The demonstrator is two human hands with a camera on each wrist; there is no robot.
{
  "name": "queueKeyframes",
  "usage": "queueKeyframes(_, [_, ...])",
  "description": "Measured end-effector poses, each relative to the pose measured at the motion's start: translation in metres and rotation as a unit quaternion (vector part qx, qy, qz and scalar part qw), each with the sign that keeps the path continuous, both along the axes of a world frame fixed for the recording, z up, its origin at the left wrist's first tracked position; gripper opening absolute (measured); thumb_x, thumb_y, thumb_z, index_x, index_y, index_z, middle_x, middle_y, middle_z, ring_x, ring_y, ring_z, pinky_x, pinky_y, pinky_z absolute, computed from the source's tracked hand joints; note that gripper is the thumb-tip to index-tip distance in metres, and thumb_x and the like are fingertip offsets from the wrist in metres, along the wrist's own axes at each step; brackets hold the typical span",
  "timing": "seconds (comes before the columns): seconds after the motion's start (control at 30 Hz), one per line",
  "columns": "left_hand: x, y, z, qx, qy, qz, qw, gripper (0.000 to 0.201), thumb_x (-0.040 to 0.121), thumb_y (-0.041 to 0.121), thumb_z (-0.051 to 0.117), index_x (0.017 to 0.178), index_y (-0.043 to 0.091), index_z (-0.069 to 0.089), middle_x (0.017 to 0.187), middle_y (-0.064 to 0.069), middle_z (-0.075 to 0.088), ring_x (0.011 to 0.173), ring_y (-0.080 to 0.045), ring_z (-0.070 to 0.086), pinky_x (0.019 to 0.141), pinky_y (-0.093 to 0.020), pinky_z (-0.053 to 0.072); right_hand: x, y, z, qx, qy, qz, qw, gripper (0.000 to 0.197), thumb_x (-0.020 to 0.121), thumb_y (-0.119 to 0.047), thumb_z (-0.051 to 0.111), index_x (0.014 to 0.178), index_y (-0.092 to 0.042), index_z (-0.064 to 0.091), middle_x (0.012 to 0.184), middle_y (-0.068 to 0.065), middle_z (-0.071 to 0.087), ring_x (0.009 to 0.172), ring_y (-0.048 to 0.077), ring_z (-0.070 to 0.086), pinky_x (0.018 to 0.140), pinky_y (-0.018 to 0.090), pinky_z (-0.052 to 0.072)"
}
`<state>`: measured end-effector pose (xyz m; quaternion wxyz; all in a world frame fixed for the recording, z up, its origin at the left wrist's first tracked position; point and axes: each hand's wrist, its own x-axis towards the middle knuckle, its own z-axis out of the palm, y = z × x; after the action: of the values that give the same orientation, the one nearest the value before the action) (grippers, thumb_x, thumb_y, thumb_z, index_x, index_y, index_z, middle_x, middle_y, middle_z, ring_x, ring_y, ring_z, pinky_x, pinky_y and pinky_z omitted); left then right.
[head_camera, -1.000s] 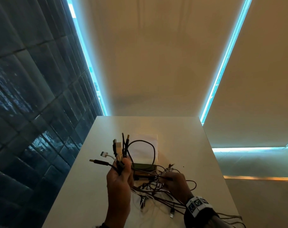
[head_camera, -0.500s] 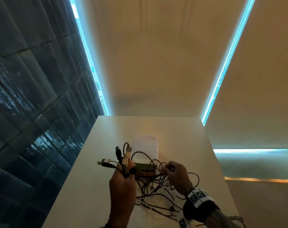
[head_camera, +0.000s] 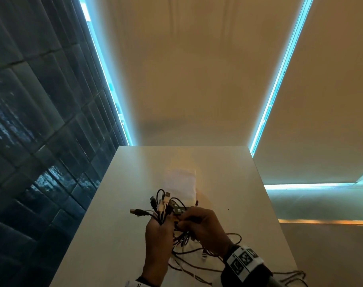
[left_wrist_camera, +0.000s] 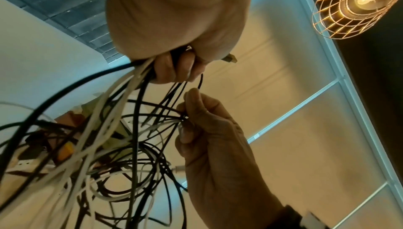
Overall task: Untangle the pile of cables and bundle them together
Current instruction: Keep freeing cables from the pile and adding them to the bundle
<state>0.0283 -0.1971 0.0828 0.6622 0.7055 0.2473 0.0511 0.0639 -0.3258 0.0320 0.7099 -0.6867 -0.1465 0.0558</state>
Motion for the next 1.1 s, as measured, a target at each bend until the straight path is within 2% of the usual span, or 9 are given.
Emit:
queueKeyframes(0.1, [-0.001,0.002,0.0,-0.051,0.002,-0.023,0.998,0.018,0.097,0.019,0.054,0.091,0.007,0.068,0.052,0.005,0.043,0.046,-0.01,0.036,0.045,-0.023,0.03,-0.001,0.002,-0.002,0.008,-0.037,0.018,0.999,0.017,0.078,0.004,0.072,0.083,-0.012,0.077,0.082,0.005,0.071,0.073,0.021,0.066,0.065,0.031,0.055])
queueKeyframes(0.17, [-0.002,0.003,0.001,-0.088,-0.001,-0.043,0.995,0.022,0.097,0.018,0.052,0.098,0.003,0.067,0.052,0.001,0.036,0.043,-0.011,0.03,0.042,-0.023,0.027,-0.001,0.002,-0.005,-0.017,-0.045,0.016,0.999,0.014,0.079,0.001,0.072,0.083,-0.011,0.076,0.082,0.006,0.07,0.073,0.02,0.066,0.065,0.031,0.055])
queueKeyframes(0.27, [-0.005,0.001,0.0,-0.058,0.0,-0.046,0.997,0.024,0.095,0.015,0.056,0.102,-0.007,0.062,0.055,-0.014,0.034,0.05,-0.03,0.031,0.048,-0.049,0.04,0.001,-0.001,-0.011,-0.051,-0.047,0.003,0.998,0.015,0.08,0.001,0.071,0.083,-0.012,0.075,0.078,-0.002,0.07,0.066,0.005,0.063,0.06,0.019,0.049])
queueKeyframes(0.3, [-0.005,0.001,0.0,-0.05,-0.002,-0.039,0.998,0.024,0.095,0.014,0.057,0.101,-0.009,0.06,0.055,-0.012,0.034,0.051,-0.026,0.033,0.049,-0.05,0.039,0.002,-0.002,-0.012,-0.068,-0.056,0.004,0.996,0.012,0.08,-0.002,0.072,0.083,-0.013,0.074,0.079,-0.002,0.07,0.067,0.005,0.064,0.06,0.02,0.05])
queueKeyframes(0.37, [-0.007,0.001,-0.002,-0.058,-0.015,-0.015,0.998,0.022,0.095,0.017,0.057,0.099,-0.004,0.061,0.051,0.002,0.038,0.05,-0.014,0.035,0.044,-0.033,0.033,0.005,-0.006,-0.016,-0.127,-0.09,0.014,0.988,0.005,0.08,-0.015,0.074,0.084,-0.019,0.072,0.081,-0.007,0.07,0.071,0.005,0.065,0.064,0.024,0.054])
queueKeyframes(0.47, [-0.01,0.005,0.003,-0.099,-0.032,0.019,0.994,0.02,0.096,0.02,0.055,0.079,0.01,0.057,0.054,0.002,0.032,0.044,-0.009,0.026,0.04,-0.022,0.024,0.009,-0.019,-0.03,-0.224,-0.122,0.017,0.967,0.006,0.079,-0.025,0.074,0.084,-0.026,0.071,0.079,-0.019,0.066,0.074,-0.001,0.064,0.068,0.017,0.051])
queueKeyframes(0.67, [-0.017,0.015,0.034,-0.164,-0.103,0.022,0.981,0.03,0.097,0.019,0.049,0.069,0.008,0.044,0.047,0.005,0.028,0.038,-0.006,0.022,0.035,-0.018,0.021,0.015,-0.049,-0.073,-0.347,-0.119,-0.001,0.93,0.005,0.082,-0.031,0.068,0.083,-0.027,0.07,0.077,-0.02,0.063,0.069,-0.002,0.06,0.064,0.021,0.051])
queueKeyframes(0.9, [-0.028,0.013,0.054,-0.209,-0.145,0.029,0.967,0.027,0.082,0.032,0.053,0.075,0.006,0.049,0.045,0.006,0.027,0.036,-0.004,0.02,0.033,-0.018,0.018,0.024,-0.056,-0.084,-0.393,-0.112,-0.02,0.912,0.004,0.084,-0.028,0.066,0.086,-0.028,0.069,0.079,-0.018,0.065,0.071,0.001,0.061,0.065,0.016,0.05])
queueKeyframes(1.1, [-0.037,0.022,0.084,-0.237,-0.226,0.068,0.942,0.021,0.086,0.03,0.051,0.083,0.01,0.057,0.048,0.008,0.027,0.037,-0.003,0.02,0.034,-0.017,0.018,0.023,-0.076,-0.107,-0.425,-0.039,-0.056,0.903,0.011,0.084,-0.026,0.061,0.075,-0.03,0.056,0.068,-0.011,0.063,0.06,0.007,0.058,0.057,0.027,0.049])
